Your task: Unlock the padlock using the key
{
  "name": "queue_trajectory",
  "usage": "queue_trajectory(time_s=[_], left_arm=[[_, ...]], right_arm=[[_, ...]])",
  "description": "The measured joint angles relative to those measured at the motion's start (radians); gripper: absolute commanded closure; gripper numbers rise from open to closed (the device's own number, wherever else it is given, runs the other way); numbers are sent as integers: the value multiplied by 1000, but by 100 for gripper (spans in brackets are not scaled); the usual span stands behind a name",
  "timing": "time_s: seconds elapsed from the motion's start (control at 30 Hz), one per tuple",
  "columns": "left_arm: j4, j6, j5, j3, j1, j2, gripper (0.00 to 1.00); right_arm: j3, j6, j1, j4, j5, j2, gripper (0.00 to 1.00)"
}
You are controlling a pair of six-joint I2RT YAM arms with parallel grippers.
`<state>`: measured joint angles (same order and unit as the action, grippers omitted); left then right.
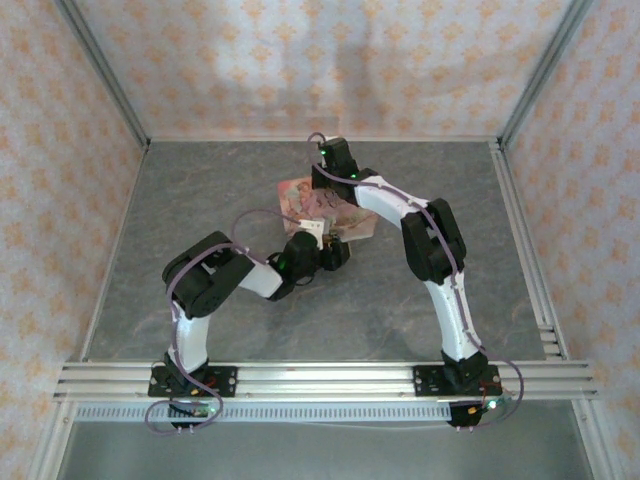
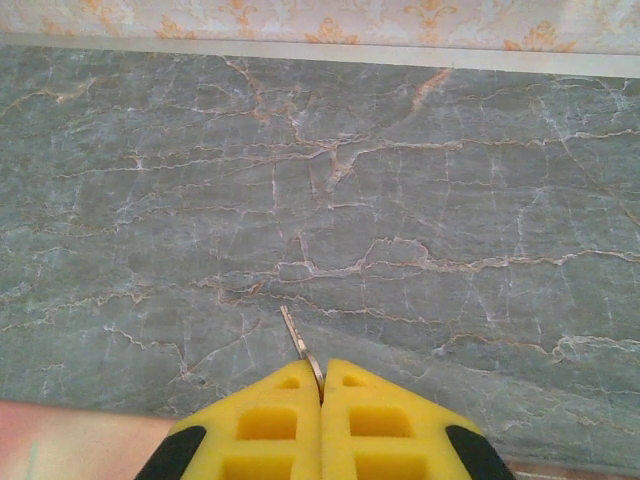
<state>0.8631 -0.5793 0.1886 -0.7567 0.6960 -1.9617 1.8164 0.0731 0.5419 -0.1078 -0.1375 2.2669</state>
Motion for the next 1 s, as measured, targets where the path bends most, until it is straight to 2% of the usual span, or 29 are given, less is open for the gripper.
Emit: queue_trajectory(time_s=[0.17,0.3,0.4,0.67,0.77,0.87,1.0], left_arm=[[-56,4,-95,25,18,54,44],[-120,35,-180,55,19,138,36],[-147,57,-232,63,24,174,34],[-195,128,-304,29,57,158,31],[-198,143,-317,-2,69,130,35],[-203,157,-317,-33,73,101,47],[-200,163,-301,-68,73,68,45]], right_arm=[[0,0,0,0,0,0,100],[0,0,0,-3,0,0,100],[0,0,1,-4,-2,0,100],[2,0,0,-7,-4,0,100],[3,0,-2,-7,-1,0,100],[5,0,-7,-8,3,0,100],[12,0,-6,-8,-1,0,100]])
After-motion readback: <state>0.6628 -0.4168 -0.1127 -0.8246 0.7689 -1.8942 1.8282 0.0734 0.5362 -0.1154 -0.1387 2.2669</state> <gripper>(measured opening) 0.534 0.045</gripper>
